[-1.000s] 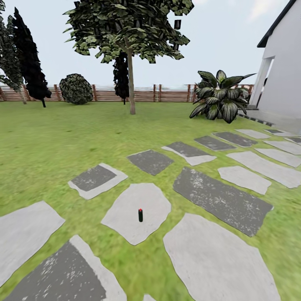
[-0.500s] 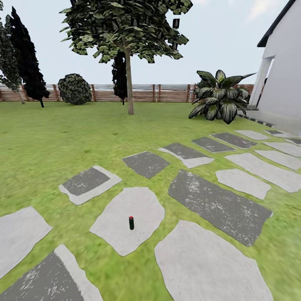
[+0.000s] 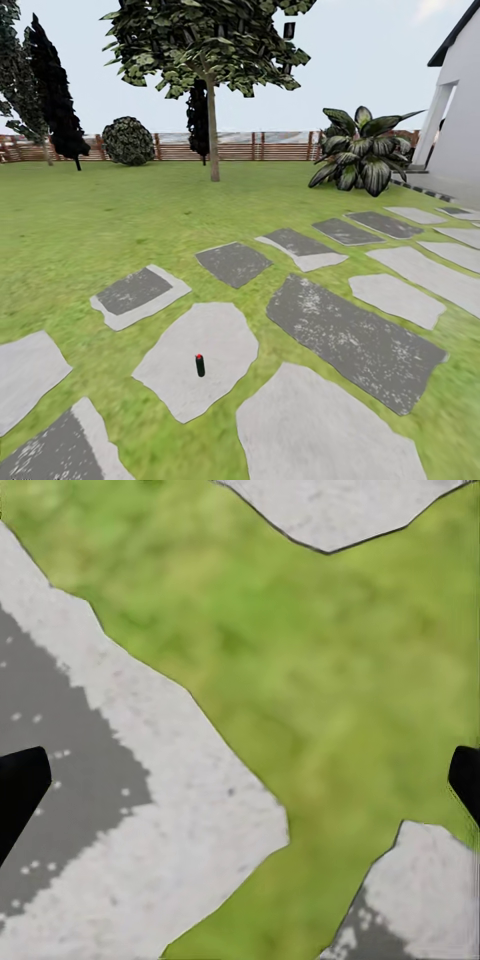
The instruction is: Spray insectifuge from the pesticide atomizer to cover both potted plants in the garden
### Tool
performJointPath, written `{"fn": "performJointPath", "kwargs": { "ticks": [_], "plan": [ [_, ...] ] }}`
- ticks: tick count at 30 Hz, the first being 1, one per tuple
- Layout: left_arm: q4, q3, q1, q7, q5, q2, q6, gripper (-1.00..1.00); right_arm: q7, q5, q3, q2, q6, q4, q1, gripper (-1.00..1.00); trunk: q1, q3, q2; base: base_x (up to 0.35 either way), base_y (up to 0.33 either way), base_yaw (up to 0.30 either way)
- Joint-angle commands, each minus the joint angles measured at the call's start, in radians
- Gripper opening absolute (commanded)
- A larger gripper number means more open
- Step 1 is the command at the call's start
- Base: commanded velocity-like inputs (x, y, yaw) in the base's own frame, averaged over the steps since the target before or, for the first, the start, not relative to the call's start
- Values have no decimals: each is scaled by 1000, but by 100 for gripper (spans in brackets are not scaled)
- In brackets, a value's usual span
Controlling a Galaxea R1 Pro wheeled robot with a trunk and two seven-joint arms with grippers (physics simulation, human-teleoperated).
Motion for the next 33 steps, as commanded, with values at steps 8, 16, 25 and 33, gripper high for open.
{"fn": "performJointPath", "kwargs": {
  "ticks": [8, 16, 25, 33],
  "plan": [
    [1, 3, -1, 0, -1, 0, -3, 100, -2, -1, 0, 1, -2, -1, 0, 100, 0, -1, 0, 195, -224, 57],
    [1, 3, -1, 0, -1, 0, -4, 100, -2, 0, 0, 0, -3, 1, 0, 100, 0, -1, 0, 195, -224, 187],
    [1, 3, -1, 0, -1, 0, -3, 100, -2, 0, 0, 1, -3, 1, 0, 100, 0, -1, 0, 195, -224, 277],
    [1, 3, -1, 0, -1, 0, -3, 100, -2, 0, 0, 1, -3, 1, 0, 100, 0, -1, 0, 195, -224, 279]
  ]
}}
